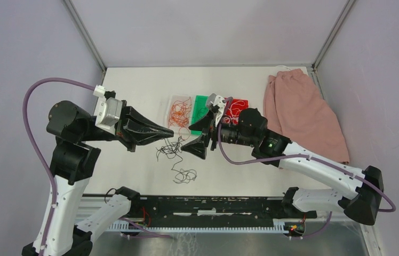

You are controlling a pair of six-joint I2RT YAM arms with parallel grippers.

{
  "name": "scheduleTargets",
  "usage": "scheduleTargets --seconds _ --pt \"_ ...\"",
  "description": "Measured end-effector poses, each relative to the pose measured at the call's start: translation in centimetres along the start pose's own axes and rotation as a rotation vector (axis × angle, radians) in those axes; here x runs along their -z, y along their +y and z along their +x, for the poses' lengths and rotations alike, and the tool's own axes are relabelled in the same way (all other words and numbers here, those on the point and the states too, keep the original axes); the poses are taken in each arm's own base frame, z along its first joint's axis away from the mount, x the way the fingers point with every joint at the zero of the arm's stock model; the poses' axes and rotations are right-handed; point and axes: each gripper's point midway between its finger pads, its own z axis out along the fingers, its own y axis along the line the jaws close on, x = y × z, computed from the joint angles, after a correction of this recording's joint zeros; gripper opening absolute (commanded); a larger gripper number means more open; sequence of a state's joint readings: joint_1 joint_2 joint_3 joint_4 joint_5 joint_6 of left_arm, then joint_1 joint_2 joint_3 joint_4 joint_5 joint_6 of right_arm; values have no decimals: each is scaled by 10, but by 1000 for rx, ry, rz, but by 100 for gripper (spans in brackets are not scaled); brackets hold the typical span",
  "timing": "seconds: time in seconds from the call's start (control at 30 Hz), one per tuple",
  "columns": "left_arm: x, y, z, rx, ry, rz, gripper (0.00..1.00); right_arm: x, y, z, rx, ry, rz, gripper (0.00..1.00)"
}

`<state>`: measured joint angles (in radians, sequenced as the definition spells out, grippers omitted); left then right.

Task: Untangle the cables
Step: Untie the cable.

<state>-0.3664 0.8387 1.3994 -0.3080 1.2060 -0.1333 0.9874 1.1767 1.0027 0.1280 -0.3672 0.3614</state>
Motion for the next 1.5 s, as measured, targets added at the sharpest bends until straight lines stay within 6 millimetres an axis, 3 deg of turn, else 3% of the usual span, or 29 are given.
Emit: scheduleTargets --seconds 0.23,0.43,0.8,1.1,1.5 --pt "0 1 10 23 9 -1 3 2 24 -39 66 -61 -93 91" --pt "0 2 14 27 12 -2 3 2 42 -53 86 -69 -178 90" --pt "0 4 18 14 16 -2 3 -16 54 -57 82 -56 -282 90" --pt "0 4 19 16 18 -2 3 -35 68 -62 54 -84 -365 83" --pt "-1 5 18 20 20 7 3 -71 48 -55 -59 -124 -334 67"
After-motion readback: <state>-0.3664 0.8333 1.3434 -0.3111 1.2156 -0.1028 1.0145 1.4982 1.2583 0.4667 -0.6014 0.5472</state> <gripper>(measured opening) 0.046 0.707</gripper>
